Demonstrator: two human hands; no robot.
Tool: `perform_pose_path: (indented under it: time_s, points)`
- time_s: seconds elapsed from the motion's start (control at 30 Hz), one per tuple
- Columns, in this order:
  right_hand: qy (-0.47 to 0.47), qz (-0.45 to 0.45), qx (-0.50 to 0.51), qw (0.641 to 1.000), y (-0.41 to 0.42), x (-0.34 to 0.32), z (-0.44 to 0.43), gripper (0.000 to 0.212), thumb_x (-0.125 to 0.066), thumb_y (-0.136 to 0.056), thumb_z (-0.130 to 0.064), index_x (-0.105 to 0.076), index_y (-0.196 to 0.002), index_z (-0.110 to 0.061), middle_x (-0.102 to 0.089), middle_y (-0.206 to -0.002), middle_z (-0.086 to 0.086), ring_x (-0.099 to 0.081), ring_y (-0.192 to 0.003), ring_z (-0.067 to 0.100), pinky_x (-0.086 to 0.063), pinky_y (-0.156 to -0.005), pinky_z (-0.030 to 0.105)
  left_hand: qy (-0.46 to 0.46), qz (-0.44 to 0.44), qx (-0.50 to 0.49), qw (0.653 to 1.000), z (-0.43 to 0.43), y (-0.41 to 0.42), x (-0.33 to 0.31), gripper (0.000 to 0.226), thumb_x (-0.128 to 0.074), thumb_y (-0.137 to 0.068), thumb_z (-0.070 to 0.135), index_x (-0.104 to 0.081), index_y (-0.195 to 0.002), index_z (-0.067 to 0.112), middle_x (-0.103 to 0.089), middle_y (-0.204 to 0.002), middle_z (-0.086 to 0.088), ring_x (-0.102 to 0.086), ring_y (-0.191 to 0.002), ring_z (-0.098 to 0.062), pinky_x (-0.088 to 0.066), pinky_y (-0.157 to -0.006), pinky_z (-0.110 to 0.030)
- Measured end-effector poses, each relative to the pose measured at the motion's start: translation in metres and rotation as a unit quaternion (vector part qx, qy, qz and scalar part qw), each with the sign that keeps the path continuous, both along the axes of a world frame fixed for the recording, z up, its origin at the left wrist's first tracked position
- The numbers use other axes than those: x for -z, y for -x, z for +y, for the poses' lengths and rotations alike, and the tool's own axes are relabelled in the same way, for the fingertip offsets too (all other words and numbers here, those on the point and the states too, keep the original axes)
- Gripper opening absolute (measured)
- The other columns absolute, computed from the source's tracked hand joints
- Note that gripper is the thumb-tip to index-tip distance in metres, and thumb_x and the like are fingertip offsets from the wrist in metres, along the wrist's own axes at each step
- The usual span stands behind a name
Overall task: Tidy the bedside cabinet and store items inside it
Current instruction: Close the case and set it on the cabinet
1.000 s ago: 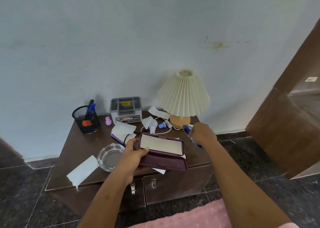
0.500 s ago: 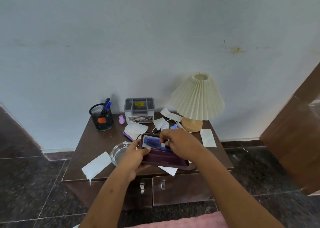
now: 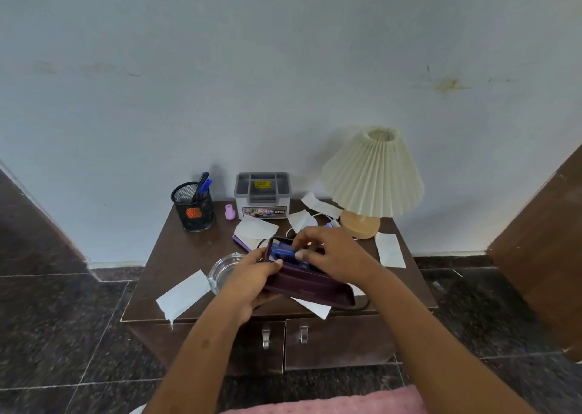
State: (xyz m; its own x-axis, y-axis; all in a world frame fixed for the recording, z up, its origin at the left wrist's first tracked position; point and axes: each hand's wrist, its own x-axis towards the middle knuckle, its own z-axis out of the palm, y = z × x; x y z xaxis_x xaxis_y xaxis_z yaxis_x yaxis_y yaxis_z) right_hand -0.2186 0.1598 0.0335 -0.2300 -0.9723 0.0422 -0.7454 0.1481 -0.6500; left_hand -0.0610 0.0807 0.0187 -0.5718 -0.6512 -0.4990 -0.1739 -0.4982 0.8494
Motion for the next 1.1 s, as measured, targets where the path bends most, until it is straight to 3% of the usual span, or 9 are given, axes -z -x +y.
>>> perform_pose_path:
  time_s: [0.13,0.27,0.4,0.53,0.63,0.77,0.83,0.97,1.1]
  points:
    - [0.073,-0.054,0.097,0.991,0.009,-0.007,0.004,0.012,-0.055,-0.093,-0.028,-0.065,-0.096,-0.023,-0.065,-0.097,-0.010,-0.060,-0.088,0.011,-0.047,-0.083,0.027,-0.007,0.003,0.007,1.000,-0.001,-0.002,-0.005,0.028,-0.053,-0.093,0.006,-0.061,-0.118,0.015,-0.070,-0.090,-0.007,-0.067,-0.079,-0.018,-0.055,-0.060,-0.028]
    - [-0.117,-0.149,0.082,0.978,0.013,-0.003,0.010,0.039,-0.040,-0.097,-0.045,-0.062,-0.116,-0.020,-0.060,-0.109,-0.006,-0.054,-0.102,0.011,-0.039,-0.082,0.024,-0.010,0.014,0.028,0.999,0.004,-0.003,-0.012,0.022,-0.054,-0.093,0.013,-0.062,-0.114,0.011,-0.068,-0.083,-0.008,-0.065,-0.074,-0.018,-0.054,-0.054,-0.026]
    - [-0.163,-0.241,0.079,0.953,0.013,0.007,0.008,0.042,-0.036,-0.100,-0.042,-0.066,-0.099,-0.012,-0.065,-0.095,0.007,-0.059,-0.086,0.017,-0.043,-0.078,0.028,-0.052,0.067,-0.027,0.996,0.005,-0.002,-0.014,0.035,-0.053,-0.091,0.044,-0.061,-0.090,0.010,-0.066,-0.073,-0.009,-0.067,-0.072,-0.022,-0.056,-0.064,-0.033]
    - [-0.114,-0.412,0.159,0.890,0.011,0.008,0.001,0.037,-0.036,-0.101,-0.036,-0.062,-0.104,-0.009,-0.065,-0.087,0.008,-0.063,-0.078,0.019,-0.050,-0.069,0.028,-0.055,0.139,-0.026,0.988,0.004,-0.001,-0.016,0.050,-0.045,-0.091,0.050,-0.062,-0.109,0.006,-0.071,-0.080,-0.010,-0.071,-0.075,-0.021,-0.060,-0.066,-0.031]
    - [-0.087,-0.542,0.192,0.813,0.002,0.010,-0.004,0.032,-0.033,-0.102,-0.028,-0.060,-0.100,-0.009,-0.065,-0.090,0.010,-0.062,-0.079,0.022,-0.051,-0.072,0.035,-0.008,0.075,0.035,0.997,0.011,0.000,-0.014,0.051,-0.044,-0.089,0.054,-0.057,-0.118,0.013,-0.071,-0.098,-0.010,-0.069,-0.092,-0.024,-0.057,-0.080,-0.037]
    - [-0.041,-0.594,0.235,0.768,-0.011,0.016,-0.016,0.033,-0.033,-0.101,-0.025,-0.055,-0.119,-0.008,-0.062,-0.120,0.018,-0.060,-0.102,0.031,-0.049,-0.089,0.044,0.040,0.008,0.072,0.997,0.014,0.001,-0.011,0.064,-0.037,-0.080,0.071,-0.049,-0.127,0.030,-0.066,-0.113,-0.007,-0.065,-0.102,-0.022,-0.057,-0.078,-0.036]
    - [-0.022,-0.607,0.252,0.753,-0.020,0.017,-0.020,0.034,-0.032,-0.102,-0.026,-0.050,-0.126,-0.010,-0.059,-0.125,0.017,-0.059,-0.105,0.030,-0.053,-0.083,0.044,0.049,0.010,0.077,0.996,0.013,0.000,-0.012,0.070,-0.034,-0.074,0.075,-0.045,-0.131,0.035,-0.065,-0.118,-0.005,-0.066,-0.103,-0.021,-0.058,-0.073,-0.033]
    - [0.033,-0.650,0.262,0.713,-0.037,0.020,-0.023,0.031,-0.031,-0.103,-0.020,-0.049,-0.125,-0.010,-0.059,-0.121,0.015,-0.060,-0.104,0.029,-0.056,-0.073,0.045,0.102,0.002,0.079,0.992,0.012,-0.002,-0.011,0.053,-0.050,-0.088,0.051,-0.030,-0.137,0.052,-0.057,-0.128,0.002,-0.065,-0.104,-0.020,-0.058,-0.078,-0.035]
    - [0.048,-0.663,0.270,0.697,-0.050,0.017,-0.022,0.031,-0.029,-0.103,-0.022,-0.047,-0.125,-0.011,-0.061,-0.118,0.016,-0.061,-0.101,0.027,-0.055,-0.070,0.041,0.092,0.020,0.049,0.994,0.007,-0.002,-0.004,0.063,-0.065,-0.087,0.020,-0.037,-0.139,0.042,-0.055,-0.128,-0.002,-0.062,-0.107,-0.021,-0.057,-0.085,-0.038]
